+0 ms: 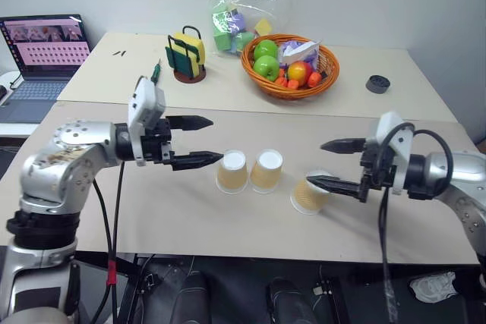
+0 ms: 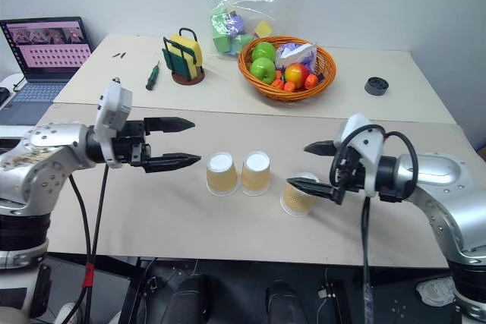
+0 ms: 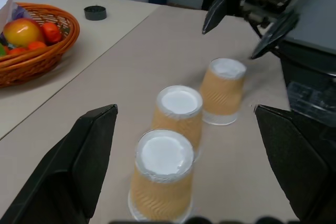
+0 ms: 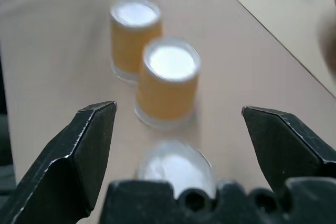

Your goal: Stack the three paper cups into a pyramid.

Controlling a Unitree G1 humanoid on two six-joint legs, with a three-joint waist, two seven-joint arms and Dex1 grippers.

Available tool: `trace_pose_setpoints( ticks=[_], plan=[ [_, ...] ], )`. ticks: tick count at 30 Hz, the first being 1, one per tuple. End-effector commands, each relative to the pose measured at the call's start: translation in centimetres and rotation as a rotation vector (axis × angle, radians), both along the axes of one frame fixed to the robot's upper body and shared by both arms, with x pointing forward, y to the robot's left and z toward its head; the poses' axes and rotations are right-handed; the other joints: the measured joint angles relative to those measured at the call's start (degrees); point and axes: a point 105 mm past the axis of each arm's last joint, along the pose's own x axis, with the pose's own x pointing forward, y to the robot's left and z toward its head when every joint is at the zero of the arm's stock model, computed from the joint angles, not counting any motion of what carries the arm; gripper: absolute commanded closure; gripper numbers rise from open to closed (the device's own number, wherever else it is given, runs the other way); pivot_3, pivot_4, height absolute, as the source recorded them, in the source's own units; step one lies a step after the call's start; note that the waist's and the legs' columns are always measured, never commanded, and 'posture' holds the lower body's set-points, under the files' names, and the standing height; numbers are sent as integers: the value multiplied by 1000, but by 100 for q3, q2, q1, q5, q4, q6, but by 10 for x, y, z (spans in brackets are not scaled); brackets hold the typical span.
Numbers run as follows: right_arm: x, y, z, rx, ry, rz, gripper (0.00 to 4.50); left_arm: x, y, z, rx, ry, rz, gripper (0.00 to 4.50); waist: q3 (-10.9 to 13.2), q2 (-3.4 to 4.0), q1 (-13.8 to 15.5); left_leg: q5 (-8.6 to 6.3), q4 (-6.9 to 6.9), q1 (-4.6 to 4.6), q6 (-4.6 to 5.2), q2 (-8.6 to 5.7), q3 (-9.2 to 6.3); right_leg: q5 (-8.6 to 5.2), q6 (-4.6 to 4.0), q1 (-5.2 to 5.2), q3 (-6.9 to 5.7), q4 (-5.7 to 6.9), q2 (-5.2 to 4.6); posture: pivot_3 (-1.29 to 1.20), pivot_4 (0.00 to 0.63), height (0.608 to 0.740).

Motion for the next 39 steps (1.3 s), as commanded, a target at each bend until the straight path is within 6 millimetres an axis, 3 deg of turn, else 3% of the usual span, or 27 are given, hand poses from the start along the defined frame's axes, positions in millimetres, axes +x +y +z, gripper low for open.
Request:
trace_pose_setpoints(
  ticks=[1, 6, 13, 26, 38, 39],
  plan=[
    [1, -20, -1, -83, -29, -19, 0, -8, 2, 18, 0, -53, -4, 43, 0, 0, -8, 0, 0, 0, 0, 0, 0, 0, 1, 0, 0, 1, 0, 0, 150, 669],
    [-8, -19, -20, -127, 47, 57, 0, -7, 3, 17, 10, -55, 11, 43, 0, 0, -47, 0, 0, 0, 0, 0, 0, -2, 0, -1, 1, 0, 0, 0, 150, 669],
    [-13, 15, -31, -83, 69, 185, 0, -10, 2, 20, 14, -60, 0, 43, 1, 1, -81, 0, 0, 1, 0, 0, 0, -1, 1, -2, 3, 2, 1, 0, 150, 669],
    [16, 27, -29, -48, -2, 137, 0, -12, 0, 21, 15, -74, 14, 43, 2, 2, -46, 0, 0, 1, 0, 0, 0, -1, 0, -2, 0, 2, 1, 0, 150, 669],
    [20, 34, -28, -32, -16, 133, 0, -12, 2, 20, 16, -73, 26, 43, 2, 2, -47, 0, 0, 0, 0, 0, 1, -2, 0, -2, 1, 4, 1, 0, 150, 669],
    [20, 34, -27, -30, -17, 132, 514, -12, 2, 20, 16, -74, 25, 0, 2, 2, -46, 0, 0, 0, 0, 0, 0, -2, 0, -2, 1, 4, 1, 0, 150, 669]
  ],
)
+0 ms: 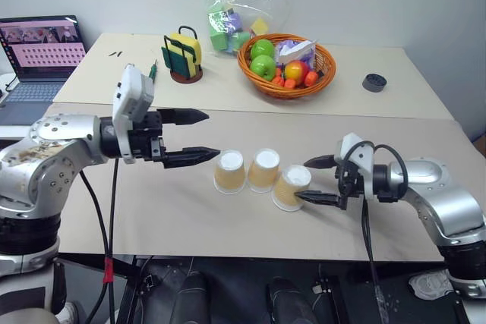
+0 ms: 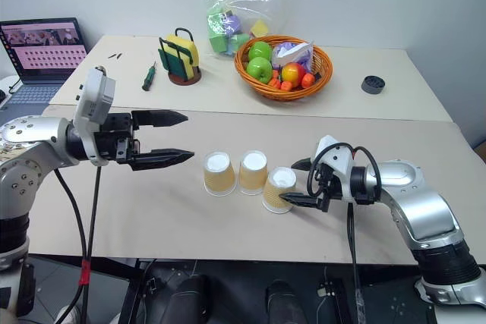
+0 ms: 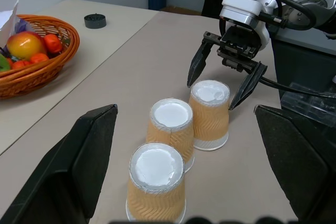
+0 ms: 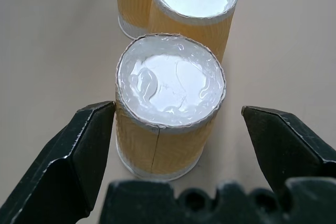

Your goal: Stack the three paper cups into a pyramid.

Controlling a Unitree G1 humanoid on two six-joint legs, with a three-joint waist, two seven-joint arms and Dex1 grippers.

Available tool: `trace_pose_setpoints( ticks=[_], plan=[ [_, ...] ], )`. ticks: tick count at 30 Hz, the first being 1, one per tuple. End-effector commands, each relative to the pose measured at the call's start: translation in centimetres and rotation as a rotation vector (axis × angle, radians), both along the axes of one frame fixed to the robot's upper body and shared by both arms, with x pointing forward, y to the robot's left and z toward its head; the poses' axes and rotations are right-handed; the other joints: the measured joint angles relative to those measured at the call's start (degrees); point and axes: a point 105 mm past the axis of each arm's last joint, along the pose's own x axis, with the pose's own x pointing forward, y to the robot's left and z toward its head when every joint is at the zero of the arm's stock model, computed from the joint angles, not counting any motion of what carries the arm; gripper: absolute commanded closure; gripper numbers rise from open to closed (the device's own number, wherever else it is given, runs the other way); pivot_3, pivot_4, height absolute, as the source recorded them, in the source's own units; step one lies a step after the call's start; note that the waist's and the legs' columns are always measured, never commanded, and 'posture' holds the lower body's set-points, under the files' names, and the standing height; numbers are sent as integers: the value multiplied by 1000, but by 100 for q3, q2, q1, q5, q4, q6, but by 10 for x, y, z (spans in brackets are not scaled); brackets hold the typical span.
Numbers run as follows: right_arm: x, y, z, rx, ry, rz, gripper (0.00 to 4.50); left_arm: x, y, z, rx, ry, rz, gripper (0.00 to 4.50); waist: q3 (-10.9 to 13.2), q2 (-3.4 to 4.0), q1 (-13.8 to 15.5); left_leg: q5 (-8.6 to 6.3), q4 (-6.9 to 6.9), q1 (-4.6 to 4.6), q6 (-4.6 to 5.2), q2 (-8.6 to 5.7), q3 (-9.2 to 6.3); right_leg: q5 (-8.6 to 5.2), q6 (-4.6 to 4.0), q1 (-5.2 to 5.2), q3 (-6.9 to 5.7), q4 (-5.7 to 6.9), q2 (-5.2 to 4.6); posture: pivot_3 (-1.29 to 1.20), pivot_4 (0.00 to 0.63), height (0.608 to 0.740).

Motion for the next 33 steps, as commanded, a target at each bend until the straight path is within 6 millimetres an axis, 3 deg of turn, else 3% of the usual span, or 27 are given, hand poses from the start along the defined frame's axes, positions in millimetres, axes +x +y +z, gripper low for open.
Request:
trace_pose_setpoints(
  ticks=[1, 6, 9, 17, 24, 27, 33],
  plan=[
    [2, 5, 14, 10, -63, 8, 744, -4, 0, 8, 3, -43, -5, 0, 0, 0, 0, 0, 0, 0, 0, 0, 0, 0, 0, 0, 0, 0, 0, 0, 150, 669],
    [0, 7, 16, 28, -67, 5, 2277, -3, 0, 6, 3, -42, -4, 0, 0, 0, 1, 0, 0, 0, 0, 0, 0, 0, -1, 0, 0, 0, 0, 0, 150, 669],
    [-1, 4, 18, 30, -68, 3, 2612, -3, 0, 5, 5, -40, -5, 0, 0, 0, 0, 0, 0, 0, 0, 0, 0, 0, -1, 0, 0, 1, 0, 0, 150, 669],
    [-6, -14, 32, 2, -80, 9, 2612, -2, -1, 4, 7, -45, -7, 0, 1, 1, 12, 0, 0, 0, 0, -1, 0, 0, -1, 0, 0, 1, -1, 0, 150, 669],
    [-18, -27, 76, 29, -107, 102, 2612, 1, -1, 4, 10, -50, -7, 0, 5, 8, 0, 0, 0, 0, 0, -1, 1, 0, -1, 0, 1, 2, -1, 0, 150, 669],
    [-22, -11, 119, 115, -169, 217, 2612, 2, -3, 3, 11, -49, -17, 0, 10, 16, -48, 0, 0, 2, 0, 0, 2, 0, -1, -1, 3, 3, 0, 0, 150, 669],
    [-22, 17, 169, 218, -238, 387, 2612, 5, -3, 3, 12, -49, -16, 0, 18, 27, -40, 0, 0, 4, 0, 1, 0, 0, -10, -2, 1, 8, 0, 0, 150, 669]
  ],
)
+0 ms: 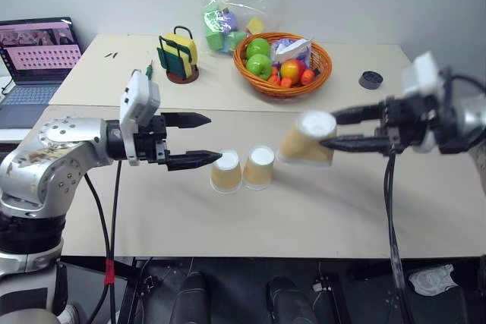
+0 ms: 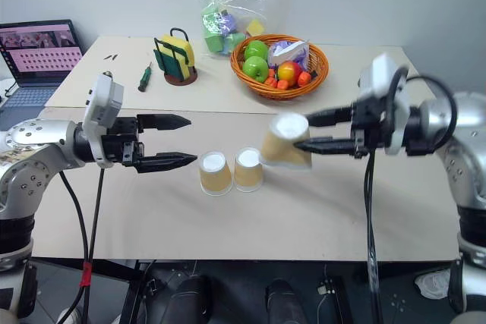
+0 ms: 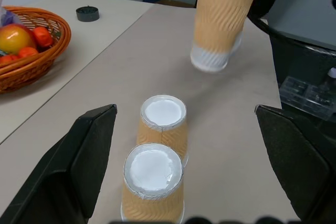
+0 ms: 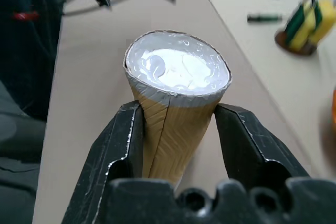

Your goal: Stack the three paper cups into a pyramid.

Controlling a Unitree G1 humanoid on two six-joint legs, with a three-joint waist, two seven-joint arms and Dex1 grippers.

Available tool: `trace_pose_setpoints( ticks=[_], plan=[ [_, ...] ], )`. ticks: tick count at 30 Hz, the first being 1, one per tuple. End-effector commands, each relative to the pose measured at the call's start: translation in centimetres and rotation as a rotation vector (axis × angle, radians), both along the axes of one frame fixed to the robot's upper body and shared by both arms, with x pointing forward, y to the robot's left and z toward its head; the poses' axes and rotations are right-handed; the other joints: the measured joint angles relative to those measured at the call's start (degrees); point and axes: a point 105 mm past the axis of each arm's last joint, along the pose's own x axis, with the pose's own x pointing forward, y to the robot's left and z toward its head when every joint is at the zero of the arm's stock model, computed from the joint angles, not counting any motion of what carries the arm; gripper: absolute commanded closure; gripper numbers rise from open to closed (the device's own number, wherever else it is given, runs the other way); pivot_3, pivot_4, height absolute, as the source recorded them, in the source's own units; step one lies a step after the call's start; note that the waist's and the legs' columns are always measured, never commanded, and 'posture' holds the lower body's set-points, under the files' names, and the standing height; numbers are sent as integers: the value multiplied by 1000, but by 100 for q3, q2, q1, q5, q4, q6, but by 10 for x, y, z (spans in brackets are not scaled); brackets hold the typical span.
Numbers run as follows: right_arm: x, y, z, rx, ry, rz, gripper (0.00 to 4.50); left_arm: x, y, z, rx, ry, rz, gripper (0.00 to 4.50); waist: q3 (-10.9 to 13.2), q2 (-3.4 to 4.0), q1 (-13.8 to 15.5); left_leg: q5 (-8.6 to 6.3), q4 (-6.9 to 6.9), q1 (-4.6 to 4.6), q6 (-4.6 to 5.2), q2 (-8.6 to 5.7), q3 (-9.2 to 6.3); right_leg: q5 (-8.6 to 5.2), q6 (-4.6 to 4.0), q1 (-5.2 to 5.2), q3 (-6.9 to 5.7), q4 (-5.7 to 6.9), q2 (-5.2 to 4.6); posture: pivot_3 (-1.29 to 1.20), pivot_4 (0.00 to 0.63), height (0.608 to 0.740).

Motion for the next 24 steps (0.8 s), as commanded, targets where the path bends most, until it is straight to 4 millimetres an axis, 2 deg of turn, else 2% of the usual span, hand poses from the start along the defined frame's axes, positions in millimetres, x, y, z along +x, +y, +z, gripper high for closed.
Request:
trace_pose_setpoints(
  ticks=[1, 3, 7, 10, 13, 24],
  plan=[
    [4, 17, 27, 60, -32, 85, 2612, 0, 0, 11, -1, -60, -7, 0, 2, 1, 7, 0, 0, -1, 0, 0, 1, 1, -2, -1, 0, -1, 0, 0, 150, 669],
    [17, 33, 26, 42, -49, 95, 2612, 0, 0, 12, -1, -61, -8, 0, 3, 2, 2, 0, 0, -1, 0, 0, 2, 3, -5, -4, 1, 0, 0, 0, 150, 669],
    [33, 60, 10, -9, -45, 132, 2612, 0, -1, 12, -2, -60, -11, 0, 3, 2, 13, 0, -2, -1, 0, 0, 3, 12, -25, -5, -1, 2, 0, 0, 150, 669],
    [45, 72, -18, -99, -31, 161, 2612, 0, 0, 13, 0, -62, -7, 0, 6, 6, 49, 0, -2, -12, 0, 0, 2, 13, -27, -13, -3, 4, 0, 0, 150, 669],
    [51, 78, -34, -139, -8, 188, 2612, 0, 2, 14, 6, -61, 7, 0, 7, 7, 77, 0, -2, -20, 0, 0, 0, 12, -27, -16, -10, 5, -1, 0, 150, 669],
    [60, 84, -48, -168, 26, 211, 2612, -4, 2, 13, -1, -52, 14, 0, 8, 8, 45, 0, -1, -23, -1, 0, -2, 11, -28, -22, -12, 15, 0, 0, 150, 669]
  ],
)
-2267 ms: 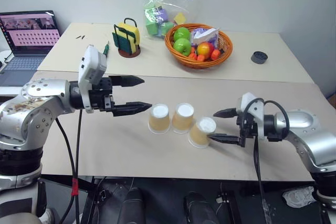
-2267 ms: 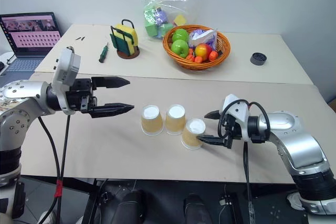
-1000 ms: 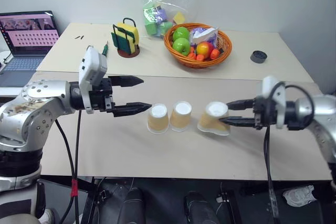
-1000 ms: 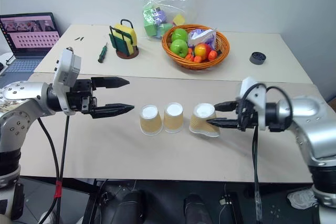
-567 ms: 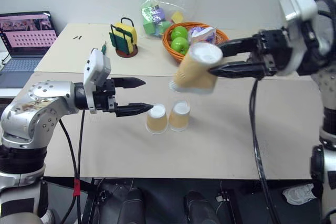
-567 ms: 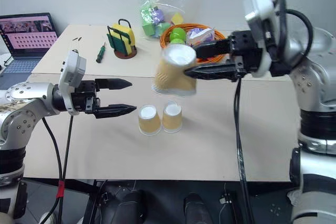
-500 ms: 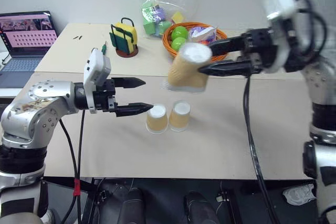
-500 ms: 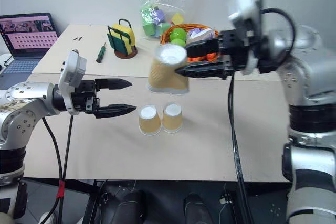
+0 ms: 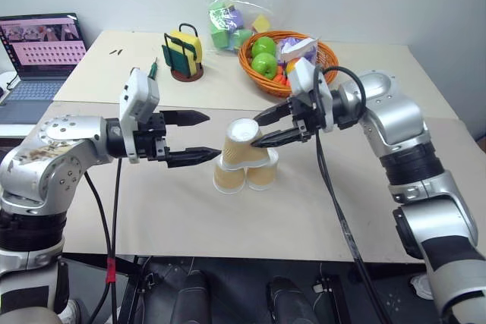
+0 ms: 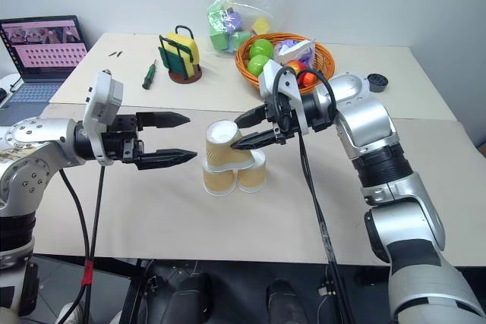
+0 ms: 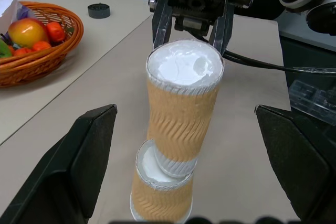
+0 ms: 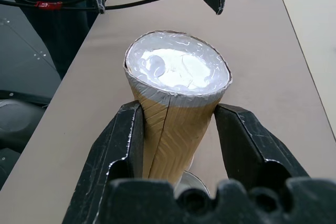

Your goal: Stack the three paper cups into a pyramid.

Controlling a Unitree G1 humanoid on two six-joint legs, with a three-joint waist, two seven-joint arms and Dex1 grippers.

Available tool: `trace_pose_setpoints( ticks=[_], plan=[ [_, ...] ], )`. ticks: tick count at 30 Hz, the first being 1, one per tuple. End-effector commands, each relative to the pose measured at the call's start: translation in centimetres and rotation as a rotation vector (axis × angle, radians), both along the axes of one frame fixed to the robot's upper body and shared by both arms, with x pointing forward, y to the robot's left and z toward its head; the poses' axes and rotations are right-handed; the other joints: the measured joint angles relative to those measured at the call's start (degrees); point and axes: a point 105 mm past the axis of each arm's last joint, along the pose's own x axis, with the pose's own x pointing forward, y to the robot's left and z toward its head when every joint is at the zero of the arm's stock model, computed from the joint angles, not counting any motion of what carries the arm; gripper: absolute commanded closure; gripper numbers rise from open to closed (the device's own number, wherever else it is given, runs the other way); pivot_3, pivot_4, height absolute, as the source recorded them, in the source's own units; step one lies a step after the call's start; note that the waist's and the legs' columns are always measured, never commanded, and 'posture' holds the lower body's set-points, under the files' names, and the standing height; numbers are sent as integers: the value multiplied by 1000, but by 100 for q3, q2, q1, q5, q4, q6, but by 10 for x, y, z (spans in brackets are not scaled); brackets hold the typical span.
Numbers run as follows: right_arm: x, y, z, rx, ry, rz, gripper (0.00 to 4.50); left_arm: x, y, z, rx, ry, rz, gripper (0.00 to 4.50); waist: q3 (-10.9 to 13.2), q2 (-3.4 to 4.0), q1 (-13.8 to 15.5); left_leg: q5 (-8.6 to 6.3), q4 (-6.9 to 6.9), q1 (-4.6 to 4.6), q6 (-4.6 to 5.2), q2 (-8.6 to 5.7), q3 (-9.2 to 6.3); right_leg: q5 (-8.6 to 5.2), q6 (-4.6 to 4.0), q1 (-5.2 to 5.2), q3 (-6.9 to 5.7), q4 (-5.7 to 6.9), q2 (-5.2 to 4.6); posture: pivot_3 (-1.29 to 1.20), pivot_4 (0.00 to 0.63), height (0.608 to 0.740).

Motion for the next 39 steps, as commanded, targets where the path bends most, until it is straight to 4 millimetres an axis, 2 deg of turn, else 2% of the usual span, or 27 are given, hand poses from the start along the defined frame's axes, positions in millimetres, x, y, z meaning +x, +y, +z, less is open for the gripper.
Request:
trace_pose_setpoints(
  ticks=[1, 7, 9, 10, 14, 18, 25, 29, 30, 33, 36, 39],
  plan=[
    [0, 1, 9, 0, -41, 14, 2612, -6, 1, 11, 2, -46, 1, 0, 0, 0, 0, 0, 0, 0, 0, 0, 0, 0, 0, 0, 0, 0, 0, 0, 150, 669],
    [5, -1, 5, 0, -16, 2, 2612, -6, 0, 11, 0, -41, 0, 0, 0, 0, -2, 0, 1, 4, 0, 0, 0, -2, -2, 0, 0, 8, 0, 0, 150, 669],
    [5, -2, 4, 5, -13, -1, 1718, -6, 0, 10, 0, -40, -1, 0, 0, 0, -2, 0, 1, 5, 0, 0, 0, -2, -3, 0, 0, 9, 0, 0, 150, 669],
    [6, -2, 4, 8, -12, -3, 1497, -6, -1, 10, 0, -40, -1, 0, 0, 0, -2, 0, 1, 5, 0, 0, 0, -2, -3, 0, 0, 9, 0, 0, 150, 669],
    [6, -4, 8, 22, -28, -13, 49, -6, -1, 10, -1, -39, -3, 0, 0, 0, -2, 0, 1, 4, 0, 0, 0, -2, -3, -2, 0, 11, 0, 0, 150, 669],
    [-6, -11, 25, 64, -41, 31, 49, -6, -1, 10, 0, -37, -4, 0, 2, 1, -2, 0, 1, 3, -1, 0, 0, -4, -4, -3, -1, 11, 0, 0, 150, 669],
    [-47, -26, 63, 139, -62, 148, 49, -5, 0, 10, 1, -37, -1, 0, 2, 2, 8, 0, 1, 2, -1, 0, -2, -6, -4, -1, -4, 11, 0, 0, 150, 669],
    [-62, -32, 78, 197, -52, 152, 49, -4, 3, 10, -13, -36, 18, 0, 2, 2, 0, 0, 1, 3, -1, 0, -4, -6, -5, -1, -4, 12, 0, 0, 150, 669],
    [-62, -34, 82, 227, -47, 126, 49, -3, 5, 11, -26, -35, 34, 0, 2, 1, -3, 0, 1, 3, -1, 0, -4, -6, -5, 0, -4, 12, 0, 0, 150, 669],
    [-36, -48, 82, 301, -50, -100, 49, 0, 26, 12, -86, -21, 167, 0, 2, 1, -41, -1, 0, 6, -1, 1, -3, -6, -5, -1, -1, 12, 0, 0, 150, 669],
    [-14, -69, 67, 319, -44, -319, 49, -8, 52, 18, -170, 12, 274, 0, 3, 0, -36, -1, -2, 8, 0, 1, -4, -8, -7, 0, -2, 12, 0, 0, 150, 669],
    [-4, -94, 51, 337, -49, -483, 49, -16, 91, 26, -256, 19, 432, 0, 4, -2, -28, -2, -3, 6, -1, 1, -2, -9, -8, -5, -1, 12, -1, 0, 150, 669]
  ],
)
